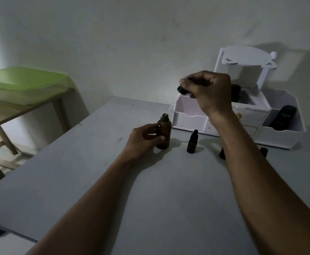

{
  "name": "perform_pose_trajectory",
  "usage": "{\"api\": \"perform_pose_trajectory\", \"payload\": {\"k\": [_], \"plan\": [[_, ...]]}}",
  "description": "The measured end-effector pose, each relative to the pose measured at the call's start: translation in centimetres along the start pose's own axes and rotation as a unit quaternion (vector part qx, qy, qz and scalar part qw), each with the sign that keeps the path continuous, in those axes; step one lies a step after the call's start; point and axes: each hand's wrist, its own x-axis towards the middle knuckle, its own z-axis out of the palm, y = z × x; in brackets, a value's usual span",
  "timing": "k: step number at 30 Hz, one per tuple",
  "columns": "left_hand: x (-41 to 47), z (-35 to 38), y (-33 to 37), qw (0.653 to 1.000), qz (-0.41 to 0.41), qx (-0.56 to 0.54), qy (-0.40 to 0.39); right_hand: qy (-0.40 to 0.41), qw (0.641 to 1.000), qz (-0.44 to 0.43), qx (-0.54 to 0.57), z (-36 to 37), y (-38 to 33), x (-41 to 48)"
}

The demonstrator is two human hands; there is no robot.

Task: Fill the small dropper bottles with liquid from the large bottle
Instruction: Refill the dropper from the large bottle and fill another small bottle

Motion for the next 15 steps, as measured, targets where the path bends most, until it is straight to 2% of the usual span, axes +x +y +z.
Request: {"api": "perform_pose_trajectory", "payload": {"k": [4,9,15], "plan": [[-0.1,0.0,-0.1,1.0,0.003,0.006,0.002,-0.059,0.997,-0.029,-0.044,1.4,0.2,-0.1],[-0.1,-0.1,0.0,1.0,0.007,0.012,0.001,-0.138,0.986,-0.011,-0.087,3.7,3.1,-1.4],[-0.1,-0.2,-0.1,1.0,0.016,0.022,-0.004,-0.125,0.989,0.004,-0.084,4.2,4.5,-2.2]]}}
